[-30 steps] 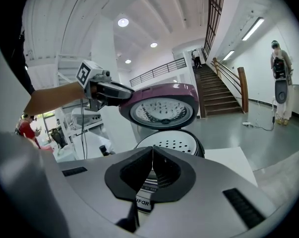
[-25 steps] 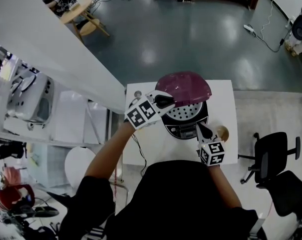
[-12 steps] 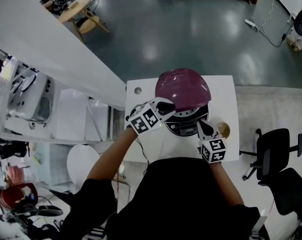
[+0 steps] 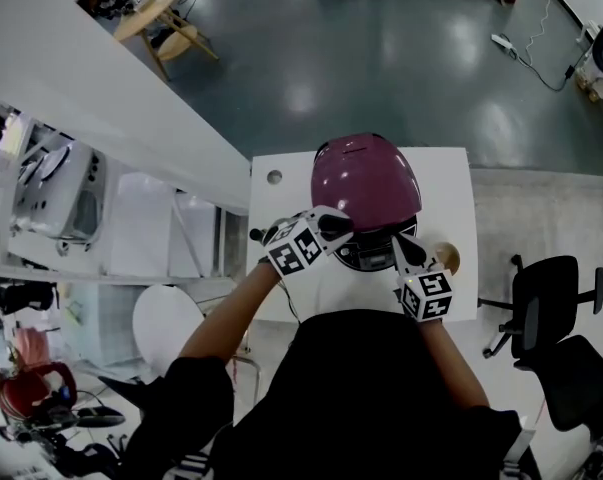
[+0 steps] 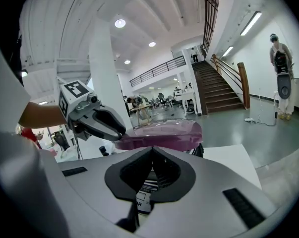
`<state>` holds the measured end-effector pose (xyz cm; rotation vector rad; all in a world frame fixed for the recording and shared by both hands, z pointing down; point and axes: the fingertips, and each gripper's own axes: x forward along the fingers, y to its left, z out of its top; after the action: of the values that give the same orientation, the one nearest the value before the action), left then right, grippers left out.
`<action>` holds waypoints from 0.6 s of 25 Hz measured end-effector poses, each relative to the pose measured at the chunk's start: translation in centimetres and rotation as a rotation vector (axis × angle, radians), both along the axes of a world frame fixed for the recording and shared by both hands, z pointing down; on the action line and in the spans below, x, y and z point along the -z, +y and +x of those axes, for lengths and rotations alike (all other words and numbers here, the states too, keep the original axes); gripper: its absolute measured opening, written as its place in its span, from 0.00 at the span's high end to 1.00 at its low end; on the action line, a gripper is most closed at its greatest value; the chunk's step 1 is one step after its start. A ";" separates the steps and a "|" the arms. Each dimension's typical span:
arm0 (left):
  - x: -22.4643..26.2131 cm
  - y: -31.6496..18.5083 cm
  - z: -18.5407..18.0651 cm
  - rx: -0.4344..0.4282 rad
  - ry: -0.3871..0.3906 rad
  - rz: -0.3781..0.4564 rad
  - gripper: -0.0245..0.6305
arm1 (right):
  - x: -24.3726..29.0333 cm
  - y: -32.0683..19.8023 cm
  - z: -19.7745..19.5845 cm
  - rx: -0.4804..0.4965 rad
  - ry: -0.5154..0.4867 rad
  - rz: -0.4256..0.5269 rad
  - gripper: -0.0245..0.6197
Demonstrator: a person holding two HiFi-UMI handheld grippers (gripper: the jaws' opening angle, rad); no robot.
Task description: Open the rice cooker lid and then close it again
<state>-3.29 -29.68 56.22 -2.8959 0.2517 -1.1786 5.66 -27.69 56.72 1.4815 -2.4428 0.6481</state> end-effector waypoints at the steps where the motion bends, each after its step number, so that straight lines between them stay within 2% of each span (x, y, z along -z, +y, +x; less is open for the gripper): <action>1: -0.2 0.1 0.0 -0.002 -0.002 -0.005 0.85 | -0.1 -0.1 0.0 0.000 0.001 -0.003 0.96; 15: -2.9 1.2 0.3 -0.012 0.008 -0.066 0.86 | -1.0 -0.7 -0.1 0.008 0.013 -0.030 0.96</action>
<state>-2.99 -28.51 59.15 -2.9546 0.1995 -1.1960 5.60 -28.36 57.72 1.4592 -2.4177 0.6680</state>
